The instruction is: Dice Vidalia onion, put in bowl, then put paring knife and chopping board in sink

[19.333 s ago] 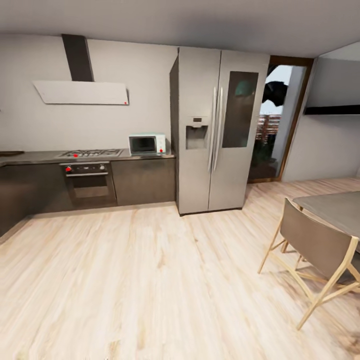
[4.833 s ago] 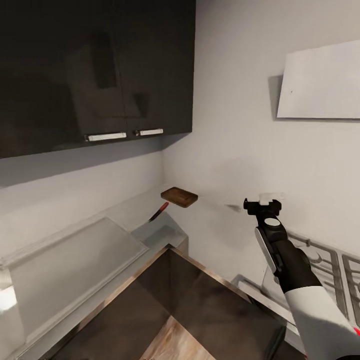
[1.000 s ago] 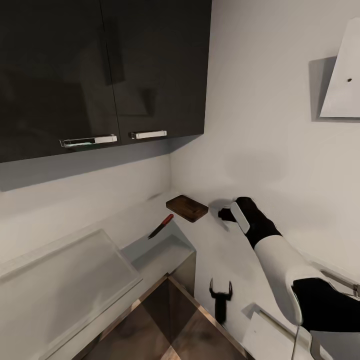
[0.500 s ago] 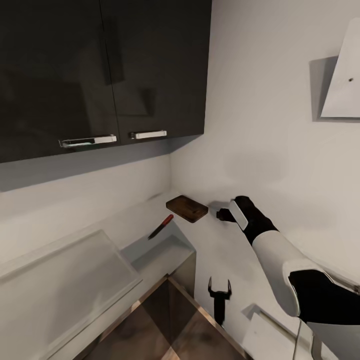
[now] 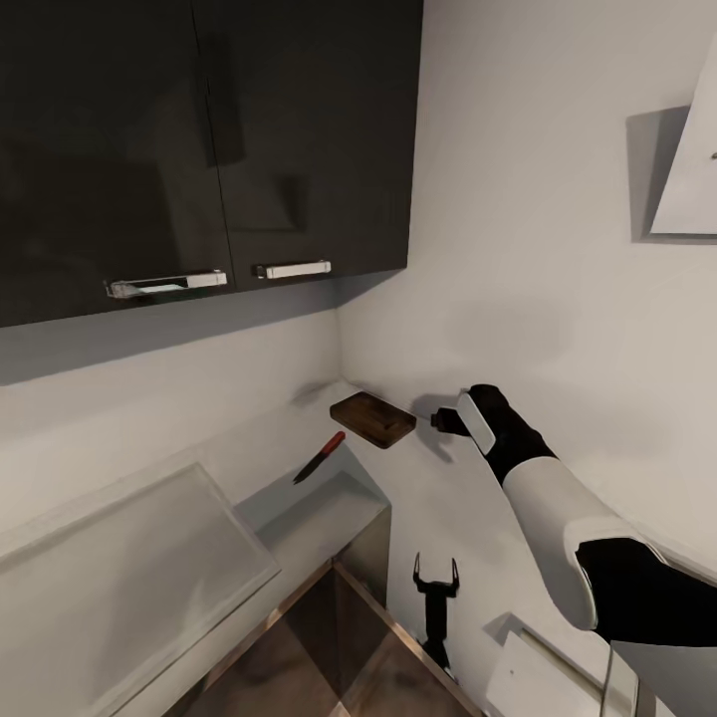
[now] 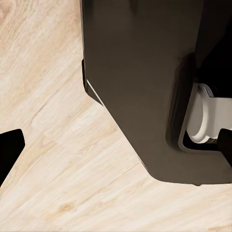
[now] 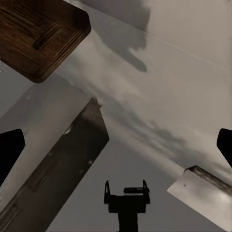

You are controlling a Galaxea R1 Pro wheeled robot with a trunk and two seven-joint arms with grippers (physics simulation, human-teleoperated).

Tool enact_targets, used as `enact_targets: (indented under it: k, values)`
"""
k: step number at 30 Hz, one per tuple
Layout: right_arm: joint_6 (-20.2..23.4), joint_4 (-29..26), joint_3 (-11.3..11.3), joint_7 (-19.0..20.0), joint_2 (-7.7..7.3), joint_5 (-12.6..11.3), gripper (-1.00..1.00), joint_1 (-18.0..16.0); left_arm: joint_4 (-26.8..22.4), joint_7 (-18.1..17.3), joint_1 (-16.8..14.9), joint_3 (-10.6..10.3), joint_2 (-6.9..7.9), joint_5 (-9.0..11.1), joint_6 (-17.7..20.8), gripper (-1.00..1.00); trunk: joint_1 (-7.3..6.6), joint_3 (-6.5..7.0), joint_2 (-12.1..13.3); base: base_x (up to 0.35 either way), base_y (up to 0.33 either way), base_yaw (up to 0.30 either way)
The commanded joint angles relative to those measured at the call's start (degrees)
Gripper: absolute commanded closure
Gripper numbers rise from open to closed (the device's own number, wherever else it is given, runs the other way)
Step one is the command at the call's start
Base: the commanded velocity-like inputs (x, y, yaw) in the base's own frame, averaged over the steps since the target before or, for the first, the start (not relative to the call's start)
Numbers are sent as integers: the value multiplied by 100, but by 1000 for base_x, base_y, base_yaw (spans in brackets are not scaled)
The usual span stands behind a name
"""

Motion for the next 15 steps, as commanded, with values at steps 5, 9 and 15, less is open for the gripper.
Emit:
enact_targets:
  k: [5,9,15]
  values:
    - [12,-19,23,-53,-3,-61,-100,-2,-12,-5,2,10,-6,3,28,-100,3,-5,-6,0,0,31]
    - [9,-20,23,-53,-3,-61,-100,-2,-12,-5,1,10,-8,3,28,-100,3,-5,-6,0,0,239]
    - [10,-20,23,-53,-3,-61,-100,-2,-12,-5,0,10,-8,3,28,-100,3,-5,-6,0,0,254]
